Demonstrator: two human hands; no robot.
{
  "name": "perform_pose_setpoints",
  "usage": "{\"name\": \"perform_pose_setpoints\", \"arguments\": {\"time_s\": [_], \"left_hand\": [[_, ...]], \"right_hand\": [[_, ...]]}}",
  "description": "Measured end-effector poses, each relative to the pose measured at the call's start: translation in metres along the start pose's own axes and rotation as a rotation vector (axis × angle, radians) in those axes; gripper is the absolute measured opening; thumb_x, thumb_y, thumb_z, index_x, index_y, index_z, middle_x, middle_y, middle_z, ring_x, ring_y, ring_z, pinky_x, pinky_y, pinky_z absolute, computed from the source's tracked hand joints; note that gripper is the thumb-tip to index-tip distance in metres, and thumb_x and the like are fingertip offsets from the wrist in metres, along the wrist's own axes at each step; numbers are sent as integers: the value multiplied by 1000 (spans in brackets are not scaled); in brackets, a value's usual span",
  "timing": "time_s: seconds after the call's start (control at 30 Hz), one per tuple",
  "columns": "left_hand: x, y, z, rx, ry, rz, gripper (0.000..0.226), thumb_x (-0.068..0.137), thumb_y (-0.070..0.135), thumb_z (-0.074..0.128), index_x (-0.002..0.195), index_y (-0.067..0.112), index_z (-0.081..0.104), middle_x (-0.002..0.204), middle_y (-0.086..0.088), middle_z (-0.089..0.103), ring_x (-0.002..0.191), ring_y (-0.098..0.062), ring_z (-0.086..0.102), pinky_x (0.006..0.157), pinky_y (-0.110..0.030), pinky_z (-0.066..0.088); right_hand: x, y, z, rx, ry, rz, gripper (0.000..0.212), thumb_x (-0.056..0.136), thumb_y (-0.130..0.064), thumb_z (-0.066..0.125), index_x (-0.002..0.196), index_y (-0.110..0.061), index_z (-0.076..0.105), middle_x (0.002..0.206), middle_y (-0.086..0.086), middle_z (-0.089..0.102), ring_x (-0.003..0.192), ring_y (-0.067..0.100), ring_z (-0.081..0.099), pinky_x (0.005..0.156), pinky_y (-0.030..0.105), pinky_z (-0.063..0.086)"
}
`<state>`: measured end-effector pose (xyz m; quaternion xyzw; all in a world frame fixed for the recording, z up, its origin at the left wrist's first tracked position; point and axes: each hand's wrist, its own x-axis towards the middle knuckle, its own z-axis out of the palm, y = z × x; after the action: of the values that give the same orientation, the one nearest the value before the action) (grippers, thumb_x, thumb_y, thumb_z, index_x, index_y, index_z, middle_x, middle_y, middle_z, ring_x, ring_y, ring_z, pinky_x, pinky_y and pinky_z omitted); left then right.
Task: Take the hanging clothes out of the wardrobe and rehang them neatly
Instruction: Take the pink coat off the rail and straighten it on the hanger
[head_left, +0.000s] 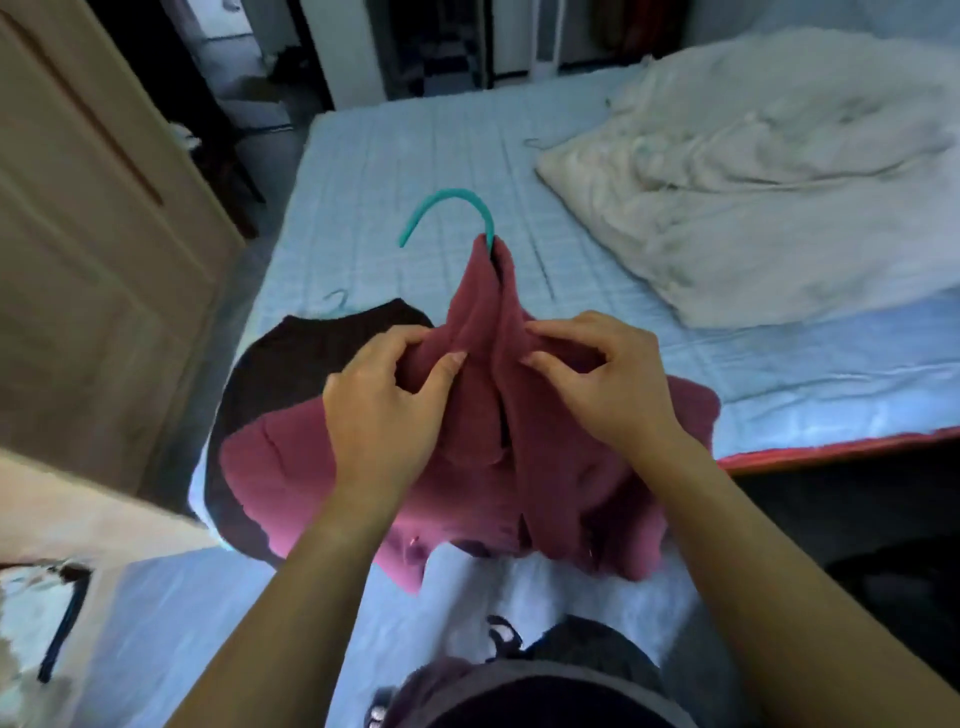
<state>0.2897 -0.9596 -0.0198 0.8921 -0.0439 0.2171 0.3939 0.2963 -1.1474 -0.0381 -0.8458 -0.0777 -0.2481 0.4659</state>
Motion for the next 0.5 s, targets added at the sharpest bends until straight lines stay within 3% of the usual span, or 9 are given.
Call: {"name": "perform_pose_setpoints", "arguments": {"time_s": [0.27, 0.5], "left_hand": [[64, 74, 124, -201, -207, 102, 23, 80, 42, 62, 94, 25, 65, 90, 9, 67, 84, -10, 62, 79, -38, 50], [147, 62, 179, -293, -118, 48, 11, 84, 38, 61, 91, 29, 62, 85, 14, 66, 79, -4, 61, 74, -32, 50]], "right_hand": [[60, 81, -112, -138, 154, 34, 26, 71, -31, 78, 97, -25, 74, 79, -10, 65, 73, 2, 58, 72, 17, 45], [157, 135, -109, -246, 124, -34, 36, 75, -46, 72, 104, -24, 71, 94, -11, 69, 87, 5, 64, 81, 25, 50]]}}
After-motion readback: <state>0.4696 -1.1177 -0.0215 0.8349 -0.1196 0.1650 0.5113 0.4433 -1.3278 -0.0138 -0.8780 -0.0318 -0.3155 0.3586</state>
